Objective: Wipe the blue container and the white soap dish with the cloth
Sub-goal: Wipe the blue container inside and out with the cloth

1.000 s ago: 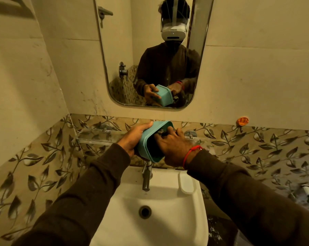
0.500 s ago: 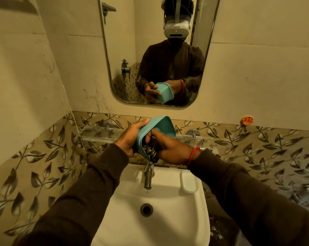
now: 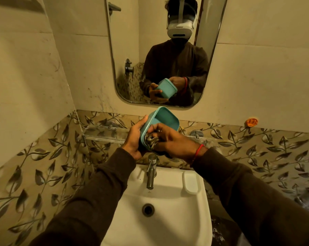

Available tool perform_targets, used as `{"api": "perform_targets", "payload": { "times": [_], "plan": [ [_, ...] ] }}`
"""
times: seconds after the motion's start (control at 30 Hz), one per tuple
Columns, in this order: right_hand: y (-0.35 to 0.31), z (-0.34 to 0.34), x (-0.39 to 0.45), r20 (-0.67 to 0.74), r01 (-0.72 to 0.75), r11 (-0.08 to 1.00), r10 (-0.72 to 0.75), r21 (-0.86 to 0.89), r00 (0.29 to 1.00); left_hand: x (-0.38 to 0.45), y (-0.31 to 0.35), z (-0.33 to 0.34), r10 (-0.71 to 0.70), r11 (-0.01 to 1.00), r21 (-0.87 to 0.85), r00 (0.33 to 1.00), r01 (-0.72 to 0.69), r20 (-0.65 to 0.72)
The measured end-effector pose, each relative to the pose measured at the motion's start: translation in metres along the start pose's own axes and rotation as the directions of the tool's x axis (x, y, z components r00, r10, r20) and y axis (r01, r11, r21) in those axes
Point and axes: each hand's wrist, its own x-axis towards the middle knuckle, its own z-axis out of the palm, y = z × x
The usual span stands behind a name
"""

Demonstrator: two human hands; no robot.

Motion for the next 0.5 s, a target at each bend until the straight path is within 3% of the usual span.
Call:
{"api": "perform_targets", "payload": {
  "times": [0.1,0.2,0.3,0.4,0.43,0.5],
  "plan": [
    [0.002,-0.006,-0.006,0.052,0.126,0.919,-0.115,-0.374,0.992,-0.006,0.005,0.005,-0.039,0.999,-0.005,0.998,0.039,0.057],
    [-0.001,-0.016,-0.016,0.165,0.278,0.679,-0.227,-0.68,0.96,-0.01,0.006,0.008,-0.101,0.995,0.003,0.994,0.101,0.043],
    [-0.004,-0.018,-0.024,0.269,0.35,0.43,-0.239,-0.832,0.933,-0.009,0.003,0.01,-0.163,0.986,0.033,0.986,0.164,-0.022],
    [-0.001,-0.021,-0.024,0.219,0.289,0.204,-0.308,-0.935,0.926,-0.007,0.001,0.015,-0.191,0.981,0.036,0.981,0.192,-0.033],
    [0.001,-0.023,-0.023,0.192,0.256,0.17,-0.318,-0.952,0.928,-0.005,0.002,0.018,-0.187,0.982,0.029,0.982,0.188,-0.034],
    [0.005,-0.022,-0.025,0.174,0.241,0.213,-0.289,-0.947,0.941,-0.003,0.004,0.019,-0.176,0.983,0.041,0.984,0.178,-0.038]
  ]
}}
